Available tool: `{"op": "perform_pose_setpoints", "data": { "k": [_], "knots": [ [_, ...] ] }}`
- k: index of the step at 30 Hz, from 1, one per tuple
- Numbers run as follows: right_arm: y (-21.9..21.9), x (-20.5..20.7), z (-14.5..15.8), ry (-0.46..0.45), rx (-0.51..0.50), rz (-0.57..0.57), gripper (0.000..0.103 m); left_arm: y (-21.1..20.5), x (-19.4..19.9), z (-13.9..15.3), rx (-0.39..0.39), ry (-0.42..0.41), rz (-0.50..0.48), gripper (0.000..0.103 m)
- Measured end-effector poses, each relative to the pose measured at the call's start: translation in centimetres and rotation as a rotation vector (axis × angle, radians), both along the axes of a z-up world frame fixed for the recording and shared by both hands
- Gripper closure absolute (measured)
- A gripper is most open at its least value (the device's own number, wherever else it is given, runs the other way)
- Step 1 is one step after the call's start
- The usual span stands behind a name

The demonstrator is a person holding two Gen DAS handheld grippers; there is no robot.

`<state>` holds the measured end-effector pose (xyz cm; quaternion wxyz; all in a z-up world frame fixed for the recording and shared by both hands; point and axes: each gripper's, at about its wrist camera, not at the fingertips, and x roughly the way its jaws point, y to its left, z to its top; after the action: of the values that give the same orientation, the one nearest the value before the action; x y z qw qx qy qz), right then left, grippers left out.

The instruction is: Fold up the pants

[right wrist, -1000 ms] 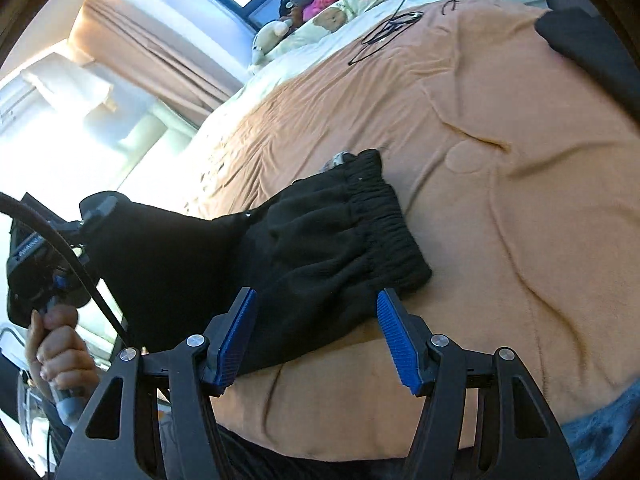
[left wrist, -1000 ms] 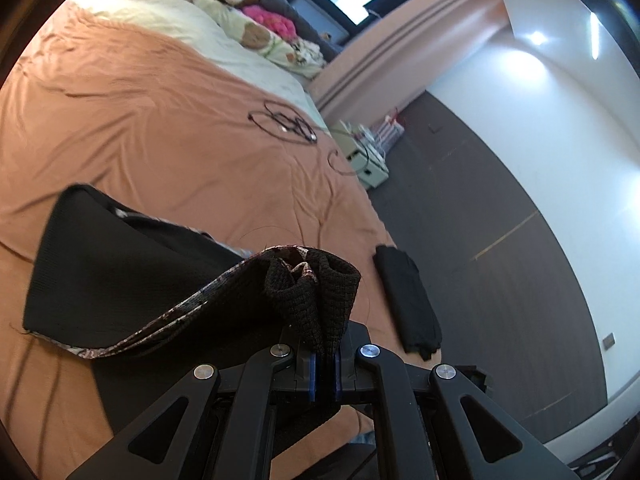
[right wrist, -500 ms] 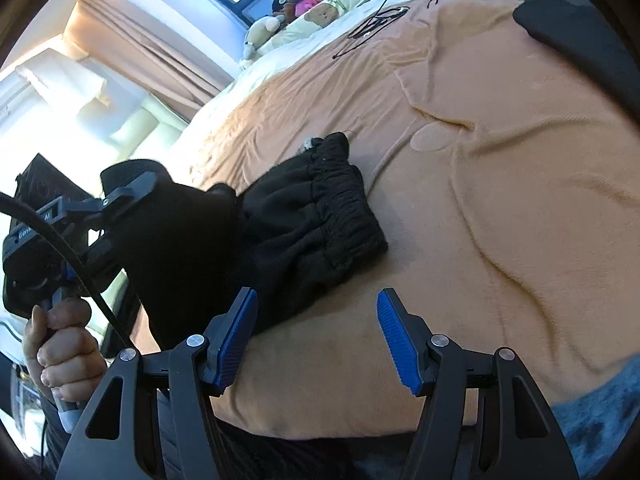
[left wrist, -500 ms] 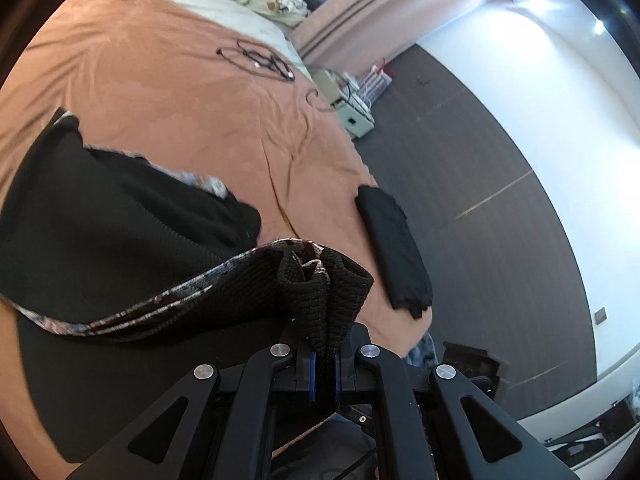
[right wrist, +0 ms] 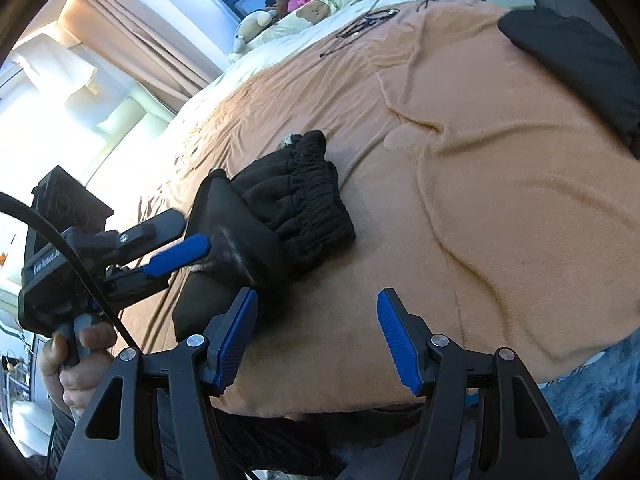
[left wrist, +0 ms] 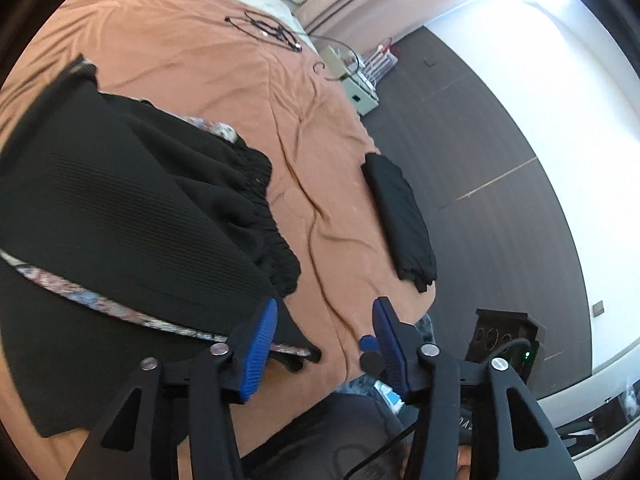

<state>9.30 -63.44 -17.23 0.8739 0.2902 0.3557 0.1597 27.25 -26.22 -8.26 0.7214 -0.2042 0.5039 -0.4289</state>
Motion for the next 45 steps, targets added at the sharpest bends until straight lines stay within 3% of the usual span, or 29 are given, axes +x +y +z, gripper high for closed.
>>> {"op": "perform_pose_setpoints", "data": {
  "k": [6, 12, 17, 27, 35, 45],
  "knots": [
    [1.5, 0.2, 1.7, -0.023, -0.062, 0.033, 0.042, 4.1, 0.8, 0.0, 0.016, -0.026, 0.074, 0.05],
    [5.1, 1.0, 3.3, -0.035, -0.171, 0.077, 0.042, 9.5, 1.2, -0.5, -0.012, -0.044, 0.177, 0.05],
    [8.3, 2.1, 4.6, -0.044, -0.239, 0.11, 0.042, 12.6, 1.8, -1.0, 0.013, -0.058, 0.233, 0.05],
    [13.6, 4.8, 6.0, -0.05, -0.317, 0.156, 0.042, 18.5, 3.1, -1.8, 0.039, -0.093, 0.357, 0.05],
    [17.7, 7.1, 6.3, -0.057, -0.404, 0.222, 0.042, 21.9, 3.8, -3.6, 0.004, -0.035, 0.422, 0.05],
    [21.9, 10.1, 5.2, -0.041, -0.461, 0.281, 0.042, 24.5, 4.8, -5.7, 0.056, -0.021, 0.467, 0.05]
  ]
}}
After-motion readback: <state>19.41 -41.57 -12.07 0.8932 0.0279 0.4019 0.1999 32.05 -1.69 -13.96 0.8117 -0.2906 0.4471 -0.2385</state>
